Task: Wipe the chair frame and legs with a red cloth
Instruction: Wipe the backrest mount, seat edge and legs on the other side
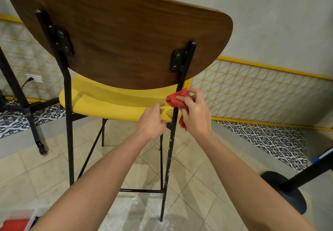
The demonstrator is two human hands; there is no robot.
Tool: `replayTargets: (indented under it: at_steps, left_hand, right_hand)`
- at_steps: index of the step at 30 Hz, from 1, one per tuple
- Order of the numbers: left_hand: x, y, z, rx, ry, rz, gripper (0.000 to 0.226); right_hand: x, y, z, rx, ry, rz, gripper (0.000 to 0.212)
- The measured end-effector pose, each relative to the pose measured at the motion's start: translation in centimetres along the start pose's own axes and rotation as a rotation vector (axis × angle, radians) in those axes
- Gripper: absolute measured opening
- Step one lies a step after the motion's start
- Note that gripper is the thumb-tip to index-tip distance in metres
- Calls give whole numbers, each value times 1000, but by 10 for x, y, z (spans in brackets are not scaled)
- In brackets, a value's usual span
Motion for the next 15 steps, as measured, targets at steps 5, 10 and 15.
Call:
replayTargets:
  at_steps: [5, 10, 15]
  left_hand:
    - [-4, 0, -1, 3, 19, -11, 57]
    - [-3, 1, -3, -30, 26, 5, 60]
    - [-1, 1, -3, -28, 19, 14, 61]
  right_hand:
    - [18, 8, -5, 110, -97, 59, 30]
    - [22, 16, -12, 87, -23, 182, 30]
    - [-6, 2, -20, 229, -248, -70, 31]
Point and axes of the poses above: each hand's wrist, its own y-axis away from the middle knuckle, its own x-axis out of the palm, z = x × y, the point moved 9 cm from there along -y, towards the middle knuckle, and after that the axes turned 10 degrees about x, right-handed, at the moved point
